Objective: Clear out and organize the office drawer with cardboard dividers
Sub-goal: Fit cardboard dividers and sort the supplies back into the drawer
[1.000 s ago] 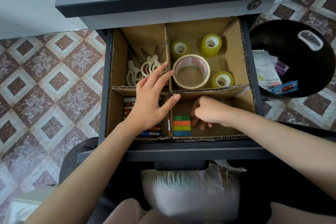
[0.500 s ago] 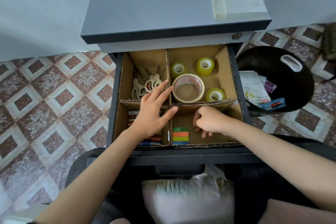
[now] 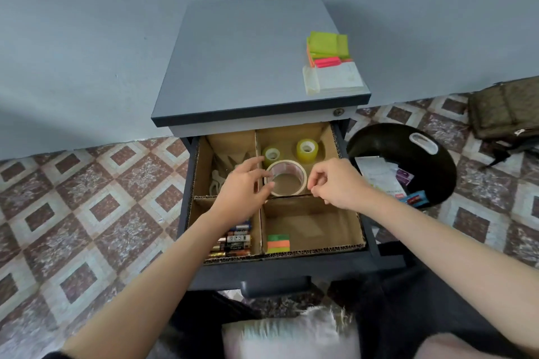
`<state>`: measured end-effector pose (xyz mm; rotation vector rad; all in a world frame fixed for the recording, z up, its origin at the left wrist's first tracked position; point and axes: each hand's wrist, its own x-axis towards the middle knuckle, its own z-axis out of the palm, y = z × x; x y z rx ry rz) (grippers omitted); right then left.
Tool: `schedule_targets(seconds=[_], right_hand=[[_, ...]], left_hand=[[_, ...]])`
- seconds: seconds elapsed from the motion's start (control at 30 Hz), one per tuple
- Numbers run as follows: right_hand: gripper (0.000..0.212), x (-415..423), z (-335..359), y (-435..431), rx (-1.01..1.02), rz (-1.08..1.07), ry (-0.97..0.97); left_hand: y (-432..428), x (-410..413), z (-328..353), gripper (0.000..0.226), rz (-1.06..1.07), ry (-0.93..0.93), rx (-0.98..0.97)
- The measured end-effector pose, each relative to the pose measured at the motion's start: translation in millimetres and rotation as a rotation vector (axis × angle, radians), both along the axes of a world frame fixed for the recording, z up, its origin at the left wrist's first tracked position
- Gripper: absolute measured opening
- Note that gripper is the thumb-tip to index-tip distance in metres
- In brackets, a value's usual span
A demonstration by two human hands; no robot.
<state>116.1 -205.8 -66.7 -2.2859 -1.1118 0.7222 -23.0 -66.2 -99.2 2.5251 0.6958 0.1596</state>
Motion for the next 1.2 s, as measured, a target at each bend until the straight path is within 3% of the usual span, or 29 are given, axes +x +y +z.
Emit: schedule_targets(seconds=[0.17, 0.33, 0.53, 0.7, 1.0, 1.2], right_hand=[[0.030, 25.4, 14.5, -5.6, 0.153, -0.163, -0.040], [0.012, 49.9, 25.6, -7.0, 0.174, -0.151, -0.203], [0.021, 94.3, 38.4, 7.2, 0.333, -0.217, -0.372], [0.041, 121.6, 36.6, 25.1, 0.225, -0.145, -0.417], [0.042, 137.0, 25.7, 34.3, 0.285, -0.131, -0.435], [0.041, 133.3, 22.7, 33.9, 0.322, -0.144, -0.420]], left_hand=[[3.0, 22.4, 29.4, 0.023, -0.007, -0.090, 0.083], [15.9, 52.3, 57.5, 0.021, 0.003, -0.144, 0.095], [33.1, 108.2, 80.4, 0.022, -0.006, -0.182, 0.174], [42.5, 158.9, 84.8, 0.030, 0.020, -0.179, 0.215], [53.2, 215.7, 87.4, 0.031, -0.067, -0.198, 0.428], [57.1, 221.5, 86.0, 0.031, -0.143, -0.062, 0.580]])
